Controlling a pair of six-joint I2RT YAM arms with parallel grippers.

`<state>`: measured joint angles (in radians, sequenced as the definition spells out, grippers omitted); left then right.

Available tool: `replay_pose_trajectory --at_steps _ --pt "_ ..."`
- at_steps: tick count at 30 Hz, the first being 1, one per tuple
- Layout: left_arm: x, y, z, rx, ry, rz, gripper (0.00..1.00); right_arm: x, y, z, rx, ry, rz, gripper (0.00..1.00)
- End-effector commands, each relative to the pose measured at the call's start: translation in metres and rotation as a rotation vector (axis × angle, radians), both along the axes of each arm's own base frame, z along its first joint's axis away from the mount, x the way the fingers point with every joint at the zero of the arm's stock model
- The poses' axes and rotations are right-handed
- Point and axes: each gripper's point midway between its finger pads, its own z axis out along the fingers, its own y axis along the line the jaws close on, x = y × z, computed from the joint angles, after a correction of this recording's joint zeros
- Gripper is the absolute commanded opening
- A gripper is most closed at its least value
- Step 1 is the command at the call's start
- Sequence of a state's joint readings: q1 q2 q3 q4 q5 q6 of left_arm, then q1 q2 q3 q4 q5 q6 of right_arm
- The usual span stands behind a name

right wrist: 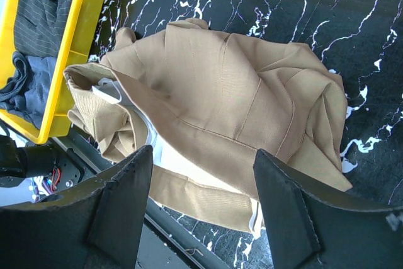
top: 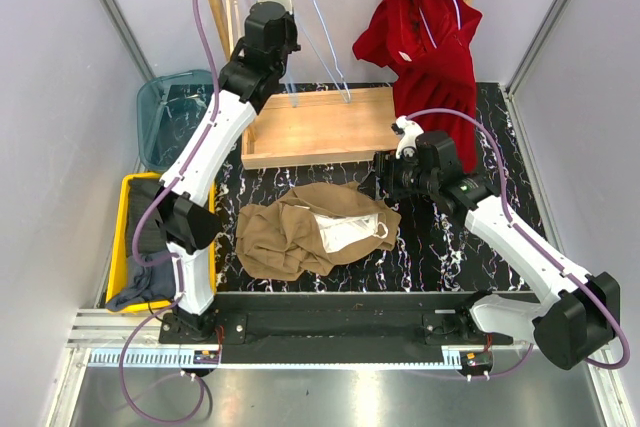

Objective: Place the skirt on the hanger

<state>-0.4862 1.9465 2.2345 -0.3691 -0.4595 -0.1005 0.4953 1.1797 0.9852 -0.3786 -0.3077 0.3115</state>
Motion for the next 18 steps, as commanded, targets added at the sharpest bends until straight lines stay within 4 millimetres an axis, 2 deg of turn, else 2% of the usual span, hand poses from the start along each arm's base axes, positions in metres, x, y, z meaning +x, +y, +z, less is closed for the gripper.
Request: replay_pose_trajectory --at_steps 1,2,4,9,14,18 --pt "-0.015 0.01 0.05 -0.043 -0.102 0.013 0.15 0.008 0.002 0.011 0.023 -0.047 -0.006 0.73" --pt "-0.017 0.011 0.053 -0.045 -0.107 0.01 0.08 0.008 0.002 0.012 0.024 -0.047 -0.006 0.73" --pt "-0.022 0.014 0.063 -0.049 -0.126 0.011 0.0 0.008 0.001 0.012 0.023 -0.05 -0.009 0.73" --pt "-0.039 0.019 0.093 -0.065 -0.184 -0.02 0.0 0.008 -0.001 0.012 0.021 -0.055 -0.026 0.73" --pt "-0.057 0.025 0.113 -0.079 -0.218 -0.037 0.0 0.01 -0.004 0.017 0.021 -0.069 -0.043 0.73" --pt "-0.07 0.025 0.119 -0.084 -0.226 -0.075 0.0 0.01 -0.005 0.019 0.023 -0.073 -0.055 0.74"
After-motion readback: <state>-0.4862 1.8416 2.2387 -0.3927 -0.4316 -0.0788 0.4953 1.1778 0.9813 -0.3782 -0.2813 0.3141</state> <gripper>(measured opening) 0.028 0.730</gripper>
